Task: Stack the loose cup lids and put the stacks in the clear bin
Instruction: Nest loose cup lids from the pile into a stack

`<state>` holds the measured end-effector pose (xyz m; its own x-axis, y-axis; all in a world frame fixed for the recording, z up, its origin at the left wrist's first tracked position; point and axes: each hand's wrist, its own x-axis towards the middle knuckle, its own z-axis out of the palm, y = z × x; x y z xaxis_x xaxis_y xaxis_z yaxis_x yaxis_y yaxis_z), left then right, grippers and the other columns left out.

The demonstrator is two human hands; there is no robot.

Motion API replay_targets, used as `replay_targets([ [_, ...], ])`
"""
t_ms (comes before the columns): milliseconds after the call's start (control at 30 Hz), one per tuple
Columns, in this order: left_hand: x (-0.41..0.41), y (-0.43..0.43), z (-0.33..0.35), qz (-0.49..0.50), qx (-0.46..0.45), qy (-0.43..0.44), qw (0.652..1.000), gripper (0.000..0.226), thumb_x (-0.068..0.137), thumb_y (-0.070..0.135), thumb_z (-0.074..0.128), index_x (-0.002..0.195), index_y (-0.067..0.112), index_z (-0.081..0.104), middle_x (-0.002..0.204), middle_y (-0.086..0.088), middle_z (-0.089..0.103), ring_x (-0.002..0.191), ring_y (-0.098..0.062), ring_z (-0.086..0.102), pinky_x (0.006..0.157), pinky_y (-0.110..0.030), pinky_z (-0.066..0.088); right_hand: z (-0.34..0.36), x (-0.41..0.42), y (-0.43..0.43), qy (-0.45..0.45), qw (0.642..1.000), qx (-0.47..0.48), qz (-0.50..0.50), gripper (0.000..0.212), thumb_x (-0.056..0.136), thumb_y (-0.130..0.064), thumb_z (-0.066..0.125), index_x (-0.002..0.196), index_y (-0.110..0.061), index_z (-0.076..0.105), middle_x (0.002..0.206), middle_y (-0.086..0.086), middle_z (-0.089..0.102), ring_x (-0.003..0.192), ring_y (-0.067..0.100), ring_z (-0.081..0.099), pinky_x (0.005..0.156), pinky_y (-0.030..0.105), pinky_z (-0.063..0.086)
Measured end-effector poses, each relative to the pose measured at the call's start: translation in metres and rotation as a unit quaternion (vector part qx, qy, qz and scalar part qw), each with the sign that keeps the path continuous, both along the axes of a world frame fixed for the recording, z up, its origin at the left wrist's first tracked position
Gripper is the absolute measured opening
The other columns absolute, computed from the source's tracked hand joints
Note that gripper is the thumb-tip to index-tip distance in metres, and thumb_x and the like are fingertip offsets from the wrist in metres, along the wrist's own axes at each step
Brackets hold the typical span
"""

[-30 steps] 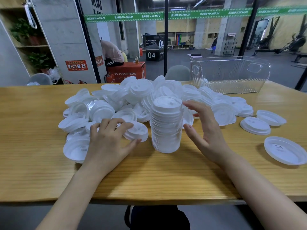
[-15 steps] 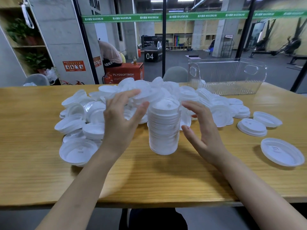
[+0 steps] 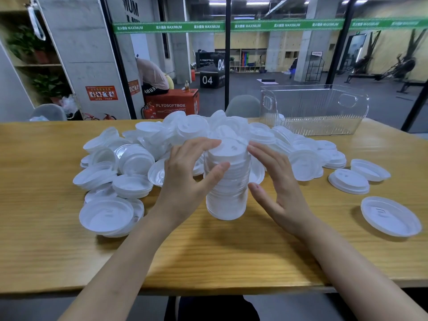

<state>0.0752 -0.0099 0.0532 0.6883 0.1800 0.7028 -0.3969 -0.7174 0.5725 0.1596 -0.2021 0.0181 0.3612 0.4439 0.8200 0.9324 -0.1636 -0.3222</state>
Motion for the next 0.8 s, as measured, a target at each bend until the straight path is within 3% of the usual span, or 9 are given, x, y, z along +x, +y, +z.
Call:
replay_targets([
  [200,-0.001,0.001,-0.003,-0.018,-0.010,0.018,1.000,0.046,0.082,0.057,0.057,0.124,0.039,0.056,0.125,0.022,0.054,0.122,-0.011,0.045,0.103,-0.045,0.039,0.001,-0.002,-0.001,0.024,1.000,0.012,0.016,0.050,0.095,-0.033,0.054,0.143,-0.025,0.040,0.147,-0.004,0.043,0.139,0.016,0.039,0.109,0.051,0.037],
  [300,-0.002,0.002,-0.001,-0.023,-0.013,0.038,0.999,0.054,0.079,0.060,0.057,0.129,0.039,0.051,0.125,0.025,0.051,0.121,-0.006,0.044,0.106,-0.037,0.037,0.003,-0.003,-0.001,0.037,0.999,0.021,0.017,0.049,0.095,-0.034,0.053,0.142,-0.026,0.040,0.146,-0.008,0.043,0.138,0.017,0.040,0.105,0.053,0.040],
  [400,-0.001,0.006,0.009,-0.044,-0.031,0.064,0.997,0.057,0.077,0.063,0.055,0.129,0.041,0.048,0.125,0.029,0.049,0.122,-0.002,0.042,0.105,-0.027,0.034,0.011,-0.005,0.000,0.077,0.997,0.023,0.023,0.046,0.096,-0.038,0.050,0.140,-0.029,0.042,0.145,-0.018,0.042,0.136,0.014,0.041,0.108,0.041,0.038],
  [500,0.001,0.011,0.019,-0.069,-0.040,0.092,0.993,0.058,0.078,0.064,0.052,0.130,0.040,0.049,0.128,0.024,0.052,0.122,-0.001,0.044,0.101,-0.019,0.033,0.029,-0.003,0.004,0.158,0.987,0.009,0.037,0.044,0.095,-0.044,0.046,0.137,-0.029,0.044,0.142,-0.014,0.047,0.133,0.013,0.043,0.107,0.023,0.035],
  [800,0.012,0.018,0.022,-0.120,-0.013,0.125,0.985,0.055,0.076,0.057,0.062,0.128,0.042,0.051,0.125,0.024,0.054,0.125,-0.004,0.045,0.101,-0.015,0.035,0.039,0.010,0.015,0.252,0.965,-0.035,0.066,0.043,0.093,-0.050,0.048,0.132,-0.032,0.052,0.135,-0.013,0.055,0.131,0.017,0.048,0.107,0.044,0.040],
])
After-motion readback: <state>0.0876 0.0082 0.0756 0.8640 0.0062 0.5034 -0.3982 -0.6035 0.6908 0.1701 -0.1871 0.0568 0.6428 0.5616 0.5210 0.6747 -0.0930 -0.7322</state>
